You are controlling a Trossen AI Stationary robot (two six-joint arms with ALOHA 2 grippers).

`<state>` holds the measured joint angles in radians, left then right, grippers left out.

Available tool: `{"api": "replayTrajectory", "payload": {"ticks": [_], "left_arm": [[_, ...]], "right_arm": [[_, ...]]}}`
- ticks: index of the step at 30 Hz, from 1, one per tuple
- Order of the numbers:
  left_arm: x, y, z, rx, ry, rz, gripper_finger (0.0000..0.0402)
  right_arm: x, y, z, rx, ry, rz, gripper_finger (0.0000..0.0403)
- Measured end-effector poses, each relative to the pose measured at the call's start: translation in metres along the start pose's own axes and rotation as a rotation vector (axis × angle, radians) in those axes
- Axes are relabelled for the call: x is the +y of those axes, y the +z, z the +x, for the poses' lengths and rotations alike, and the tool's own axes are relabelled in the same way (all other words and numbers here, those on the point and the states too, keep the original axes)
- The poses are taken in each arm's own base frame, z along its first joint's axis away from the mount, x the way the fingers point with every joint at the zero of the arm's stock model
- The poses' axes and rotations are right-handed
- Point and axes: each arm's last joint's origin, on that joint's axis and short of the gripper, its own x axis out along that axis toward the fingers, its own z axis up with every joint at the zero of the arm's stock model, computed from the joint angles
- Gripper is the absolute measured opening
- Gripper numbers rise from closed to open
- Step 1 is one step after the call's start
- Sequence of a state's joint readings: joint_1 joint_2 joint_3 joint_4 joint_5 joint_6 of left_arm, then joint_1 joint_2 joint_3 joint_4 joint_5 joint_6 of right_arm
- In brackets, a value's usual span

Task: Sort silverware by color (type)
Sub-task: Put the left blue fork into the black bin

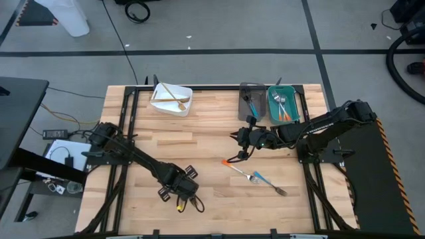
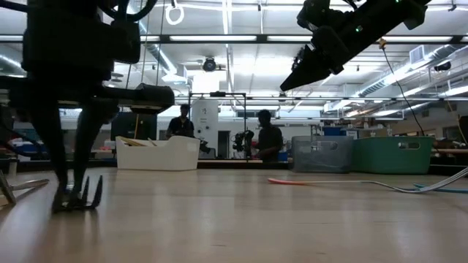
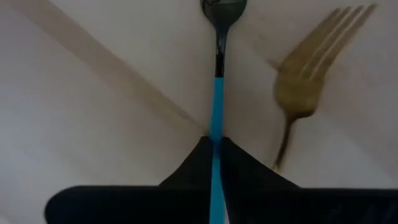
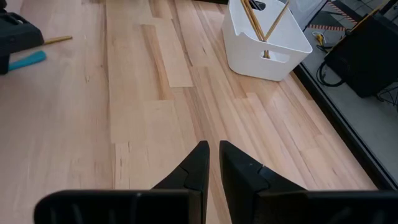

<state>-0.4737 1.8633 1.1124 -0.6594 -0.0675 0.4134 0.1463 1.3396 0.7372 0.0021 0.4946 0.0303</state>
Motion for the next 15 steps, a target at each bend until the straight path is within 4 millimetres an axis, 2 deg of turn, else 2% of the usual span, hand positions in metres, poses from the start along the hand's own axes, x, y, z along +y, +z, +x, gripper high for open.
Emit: {"api": "replayTrajectory", "payload": {"ticks": [8, 15], "left_arm": [[0.014, -0.007, -0.001, 0.041, 0.087, -0.019, 0.0015], [0.019, -0.012, -0.007, 0.043, 0.085, -0.039, 0.0004]], "right_arm": [[0.0, 0.0, 0.0, 0.001, 0.0, 0.0, 0.0048], [0.0, 0.0, 0.0, 0.002, 0.0, 0.009, 0.0048]]}}
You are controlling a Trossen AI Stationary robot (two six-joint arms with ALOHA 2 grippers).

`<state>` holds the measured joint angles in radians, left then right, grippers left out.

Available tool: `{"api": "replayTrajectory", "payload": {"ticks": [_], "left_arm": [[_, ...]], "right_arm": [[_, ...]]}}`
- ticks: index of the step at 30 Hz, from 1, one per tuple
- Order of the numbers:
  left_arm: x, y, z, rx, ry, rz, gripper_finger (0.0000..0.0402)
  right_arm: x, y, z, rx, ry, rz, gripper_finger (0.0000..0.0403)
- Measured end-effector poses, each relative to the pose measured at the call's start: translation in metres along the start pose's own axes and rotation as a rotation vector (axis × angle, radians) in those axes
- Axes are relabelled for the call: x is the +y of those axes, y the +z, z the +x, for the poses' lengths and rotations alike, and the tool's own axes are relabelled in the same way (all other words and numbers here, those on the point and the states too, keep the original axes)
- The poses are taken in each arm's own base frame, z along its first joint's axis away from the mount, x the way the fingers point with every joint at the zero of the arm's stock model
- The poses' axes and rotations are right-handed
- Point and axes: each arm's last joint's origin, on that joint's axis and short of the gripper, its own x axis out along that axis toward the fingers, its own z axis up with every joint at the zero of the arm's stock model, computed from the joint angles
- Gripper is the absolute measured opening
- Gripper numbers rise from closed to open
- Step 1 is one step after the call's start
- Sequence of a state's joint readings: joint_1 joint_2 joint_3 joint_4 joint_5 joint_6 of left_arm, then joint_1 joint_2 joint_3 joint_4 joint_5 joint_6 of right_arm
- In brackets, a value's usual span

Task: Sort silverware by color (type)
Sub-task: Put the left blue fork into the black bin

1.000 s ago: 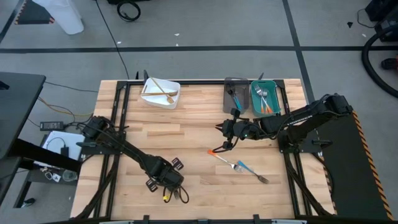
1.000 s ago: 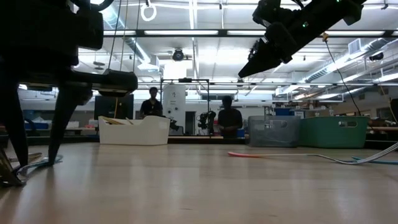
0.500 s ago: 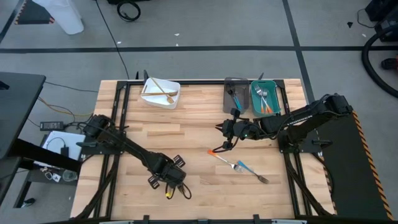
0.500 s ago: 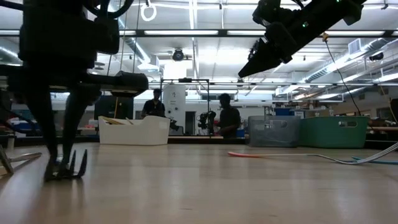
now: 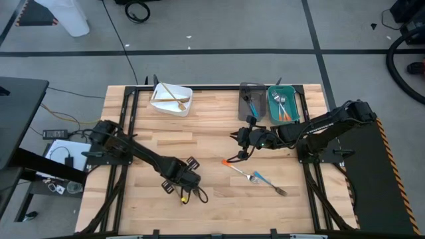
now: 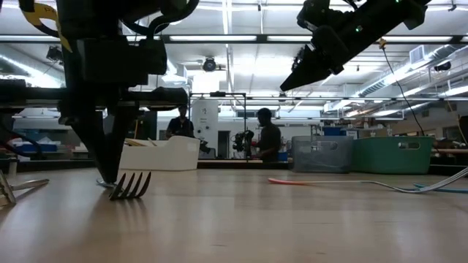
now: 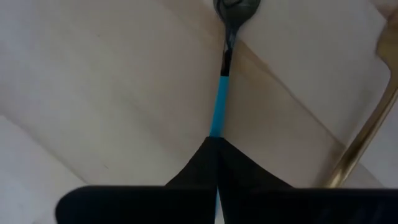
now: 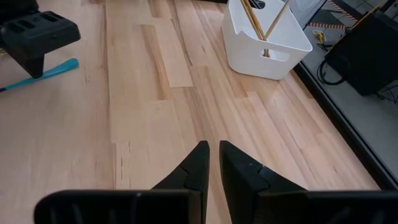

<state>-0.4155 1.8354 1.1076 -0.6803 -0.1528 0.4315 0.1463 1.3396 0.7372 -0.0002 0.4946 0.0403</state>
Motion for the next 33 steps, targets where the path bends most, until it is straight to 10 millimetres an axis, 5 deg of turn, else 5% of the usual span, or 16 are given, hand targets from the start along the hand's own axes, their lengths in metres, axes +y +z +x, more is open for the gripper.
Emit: {"api": "replayTrajectory", "payload": {"ticks": [9, 22, 33], "left_arm": [[0.004, -0.002, -0.001, -0.011, -0.008, -0.037, 0.0011], [0.007, 0.01, -0.004, -0.157, -0.037, -0.1, 0.0092], [-0.001, 0.013, 0.005, -0.169, -0.069, -0.059, 0.0097]], "right_arm": [[0.001, 0.0, 0.0, 0.002, 0.022, 0.011, 0.0048], [0.001, 0.0, 0.0, 0.003, 0.024, 0.015, 0.0048], [0.001, -0.001, 0.0, 0.007, 0.024, 0.013, 0.0048]]}}
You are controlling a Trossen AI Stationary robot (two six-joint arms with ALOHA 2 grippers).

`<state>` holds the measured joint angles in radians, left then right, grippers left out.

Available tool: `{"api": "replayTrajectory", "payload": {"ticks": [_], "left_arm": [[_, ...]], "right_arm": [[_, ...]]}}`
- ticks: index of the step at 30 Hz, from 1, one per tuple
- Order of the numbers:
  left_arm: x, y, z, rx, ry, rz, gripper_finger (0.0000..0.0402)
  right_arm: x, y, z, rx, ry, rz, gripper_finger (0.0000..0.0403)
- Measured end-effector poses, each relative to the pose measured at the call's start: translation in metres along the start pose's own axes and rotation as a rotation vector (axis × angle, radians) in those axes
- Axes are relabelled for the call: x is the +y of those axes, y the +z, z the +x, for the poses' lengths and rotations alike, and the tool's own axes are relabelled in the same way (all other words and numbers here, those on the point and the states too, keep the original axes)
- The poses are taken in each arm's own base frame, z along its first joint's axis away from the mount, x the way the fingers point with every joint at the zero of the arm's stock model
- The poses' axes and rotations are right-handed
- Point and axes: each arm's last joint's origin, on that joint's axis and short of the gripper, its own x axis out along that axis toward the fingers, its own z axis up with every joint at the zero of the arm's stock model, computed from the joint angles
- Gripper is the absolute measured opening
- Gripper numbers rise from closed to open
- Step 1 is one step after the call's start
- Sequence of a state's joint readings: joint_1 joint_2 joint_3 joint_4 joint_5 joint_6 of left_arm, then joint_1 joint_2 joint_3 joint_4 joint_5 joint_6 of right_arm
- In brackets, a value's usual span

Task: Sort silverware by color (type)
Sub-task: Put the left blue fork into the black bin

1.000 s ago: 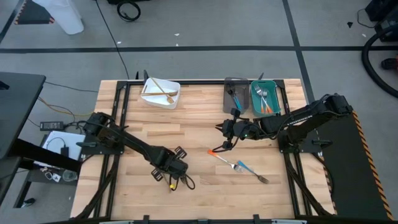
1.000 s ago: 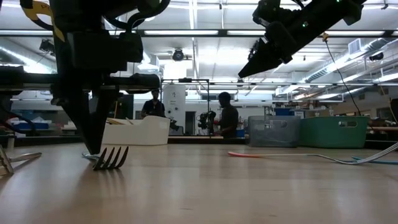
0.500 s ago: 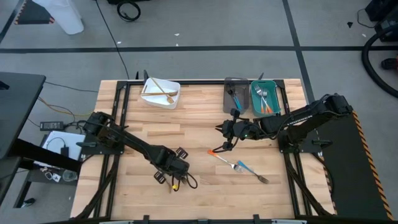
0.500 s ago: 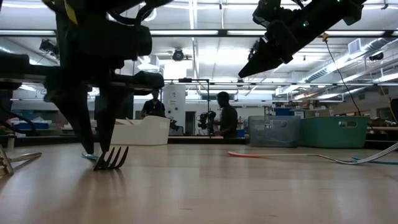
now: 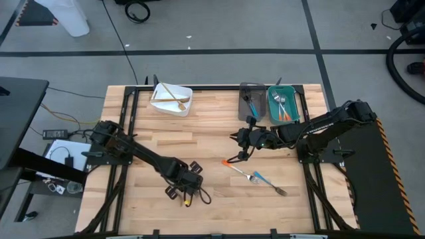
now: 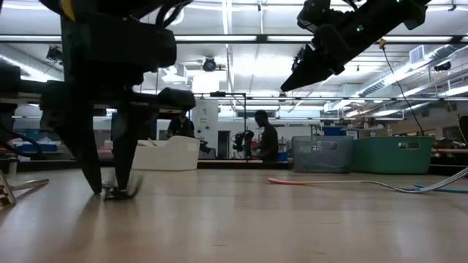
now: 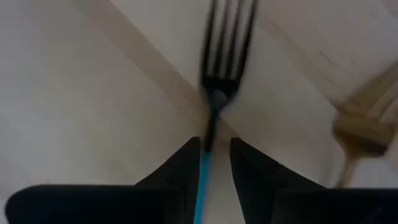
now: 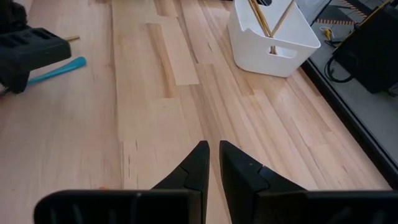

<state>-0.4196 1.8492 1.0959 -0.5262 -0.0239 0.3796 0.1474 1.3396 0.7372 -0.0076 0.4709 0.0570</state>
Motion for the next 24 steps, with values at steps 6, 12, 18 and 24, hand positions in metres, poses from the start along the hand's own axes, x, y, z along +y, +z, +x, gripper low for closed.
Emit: {"api": "replayTrajectory", "payload": {"ticks": [6, 12, 18, 24], "left_arm": [[-0.003, -0.003, 0.004, -0.009, 0.009, 0.017, 0.0081], [-0.005, -0.005, 0.006, -0.003, 0.0, 0.016, 0.0014], [-0.004, -0.006, 0.006, 0.012, 0.024, 0.038, 0.0013], [0.005, -0.011, -0.005, 0.042, 0.131, 0.044, 0.0012]], "right_arm": [[0.0, 0.0, 0.0, 0.003, 0.0, -0.001, 0.0048], [0.0, 0.0, 0.0, -0.002, 0.0, 0.001, 0.0048], [0.0, 0.001, 0.0, -0.006, 0.001, 0.003, 0.0048], [0.0, 0.001, 0.0, -0.007, -0.018, -0.005, 0.0048]]}}
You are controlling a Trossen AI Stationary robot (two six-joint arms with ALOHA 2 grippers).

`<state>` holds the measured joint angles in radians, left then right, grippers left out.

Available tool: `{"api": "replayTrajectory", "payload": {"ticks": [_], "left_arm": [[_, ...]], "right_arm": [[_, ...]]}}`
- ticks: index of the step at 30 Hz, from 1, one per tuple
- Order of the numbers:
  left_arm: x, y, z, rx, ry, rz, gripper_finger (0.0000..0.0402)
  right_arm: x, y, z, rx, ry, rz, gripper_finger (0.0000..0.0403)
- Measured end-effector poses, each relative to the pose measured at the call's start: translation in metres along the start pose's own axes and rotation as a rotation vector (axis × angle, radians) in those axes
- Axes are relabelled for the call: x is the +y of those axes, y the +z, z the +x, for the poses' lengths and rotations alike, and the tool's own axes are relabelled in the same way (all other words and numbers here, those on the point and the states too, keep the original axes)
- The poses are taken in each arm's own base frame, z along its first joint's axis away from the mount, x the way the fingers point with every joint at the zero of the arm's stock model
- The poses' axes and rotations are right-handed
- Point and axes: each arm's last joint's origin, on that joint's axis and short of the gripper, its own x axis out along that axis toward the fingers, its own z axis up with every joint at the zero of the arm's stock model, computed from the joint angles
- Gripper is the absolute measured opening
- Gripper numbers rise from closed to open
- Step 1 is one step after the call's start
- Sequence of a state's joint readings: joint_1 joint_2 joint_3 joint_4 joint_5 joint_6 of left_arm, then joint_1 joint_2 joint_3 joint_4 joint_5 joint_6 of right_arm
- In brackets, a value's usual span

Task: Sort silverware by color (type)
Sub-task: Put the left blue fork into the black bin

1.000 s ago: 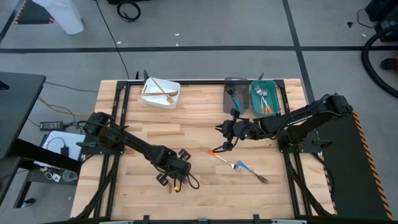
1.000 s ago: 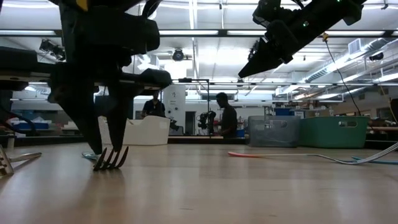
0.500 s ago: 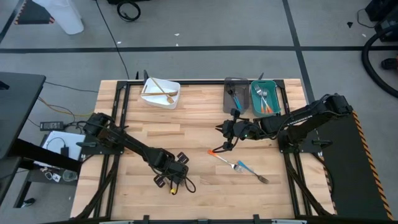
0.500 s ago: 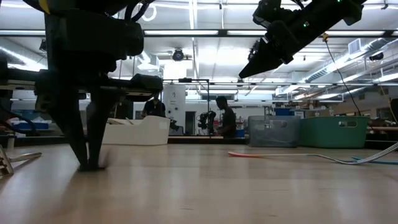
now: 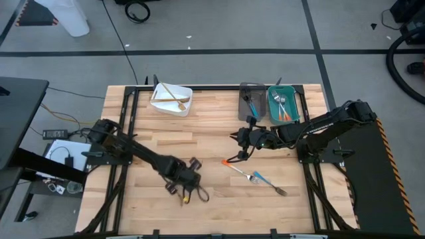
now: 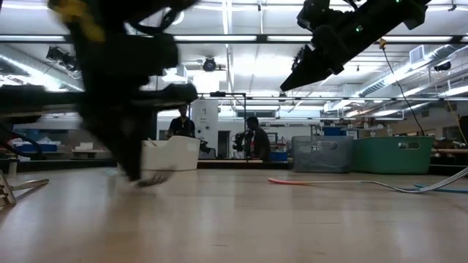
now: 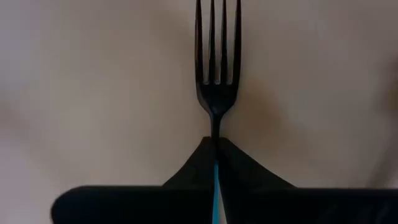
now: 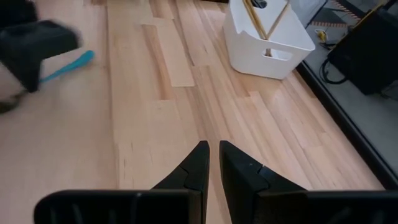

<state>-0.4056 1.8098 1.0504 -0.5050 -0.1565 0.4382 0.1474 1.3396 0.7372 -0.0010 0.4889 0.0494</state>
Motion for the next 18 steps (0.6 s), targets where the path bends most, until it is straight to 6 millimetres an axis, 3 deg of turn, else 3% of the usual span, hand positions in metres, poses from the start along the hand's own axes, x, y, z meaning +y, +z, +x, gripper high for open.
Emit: {"api": "replayTrajectory", "payload": {"ticks": [11, 18], "left_arm": [[0.031, -0.011, -0.029, 0.019, 0.224, -0.086, 0.001], [0.055, -0.024, -0.036, 0.019, 0.278, -0.141, 0.001]], "right_arm": [[-0.003, -0.003, -0.002, 0.025, -0.08, -0.017, 0.0048], [-0.012, 0.001, -0.014, 0.013, -0.148, 0.007, 0.0048]]}}
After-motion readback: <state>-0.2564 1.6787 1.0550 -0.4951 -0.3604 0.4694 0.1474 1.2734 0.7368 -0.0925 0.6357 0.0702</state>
